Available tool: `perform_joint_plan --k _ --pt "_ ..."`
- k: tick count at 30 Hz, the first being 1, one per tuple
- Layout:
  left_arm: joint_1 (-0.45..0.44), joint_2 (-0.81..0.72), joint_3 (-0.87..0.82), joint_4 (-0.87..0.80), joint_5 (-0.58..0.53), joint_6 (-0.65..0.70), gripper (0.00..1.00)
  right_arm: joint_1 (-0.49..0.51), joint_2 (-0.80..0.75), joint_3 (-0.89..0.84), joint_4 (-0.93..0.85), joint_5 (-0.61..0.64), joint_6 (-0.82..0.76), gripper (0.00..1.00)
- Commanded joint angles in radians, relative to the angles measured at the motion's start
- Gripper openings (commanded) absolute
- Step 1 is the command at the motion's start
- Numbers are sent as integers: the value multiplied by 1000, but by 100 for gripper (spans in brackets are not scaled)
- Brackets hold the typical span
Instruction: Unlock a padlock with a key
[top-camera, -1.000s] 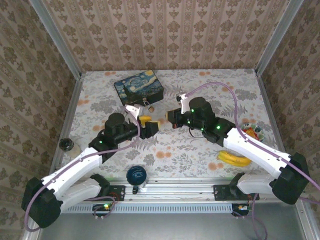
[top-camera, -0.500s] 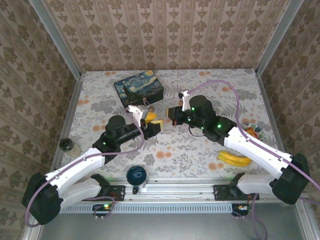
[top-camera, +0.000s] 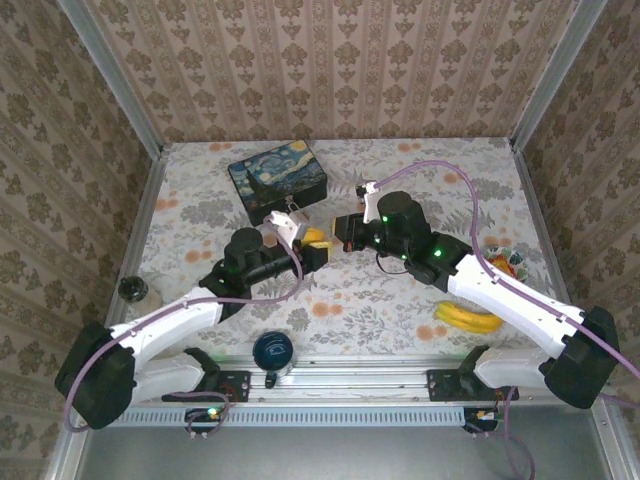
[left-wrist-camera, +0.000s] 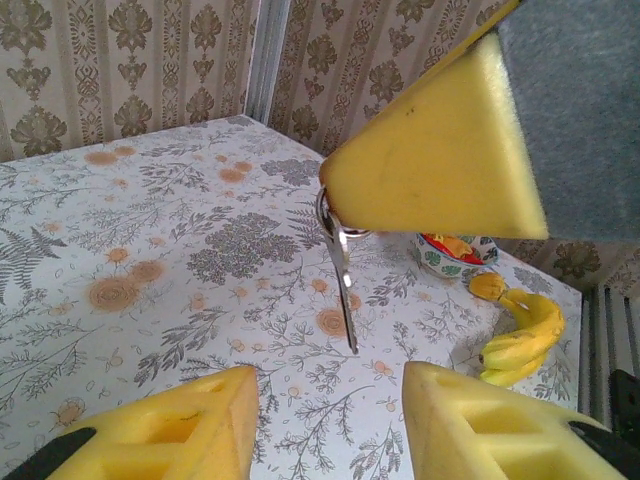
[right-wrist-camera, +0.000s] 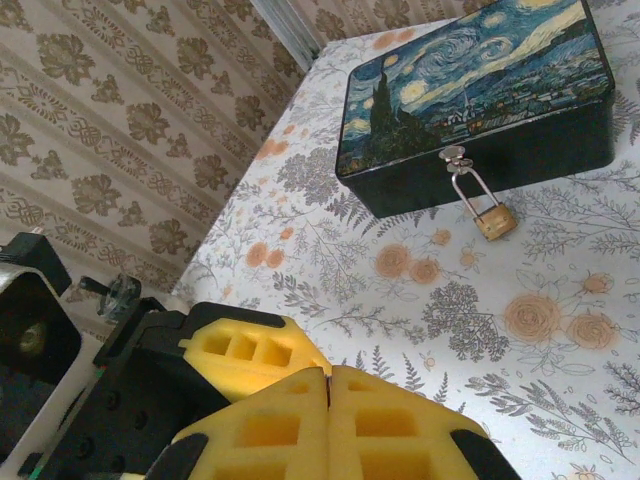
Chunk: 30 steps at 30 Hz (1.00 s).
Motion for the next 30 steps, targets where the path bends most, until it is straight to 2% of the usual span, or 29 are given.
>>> perform_joint_plan --k 1,6,20,23,26,28,30 --pt "-4 21 38 51 31 25 41 8 -16 30 8 4 9 0" --pt "-5 51 48 69 25 30 36 11 -16 35 7 -4 9 0" --pt "-2 99 81 102 31 42 32 19 -15 36 -1 -8 2 0" --pt "-1 100 84 101 27 45 24 21 -16 38 -1 -10 2 0" --pt "0 101 86 94 26 57 12 20 -13 40 -4 -11 1 0" --pt "2 96 88 75 24 81 0 21 -13 42 -11 -11 0 0" --pt "3 79 86 33 7 129 0 22 -17 50 -28 -6 -4 0"
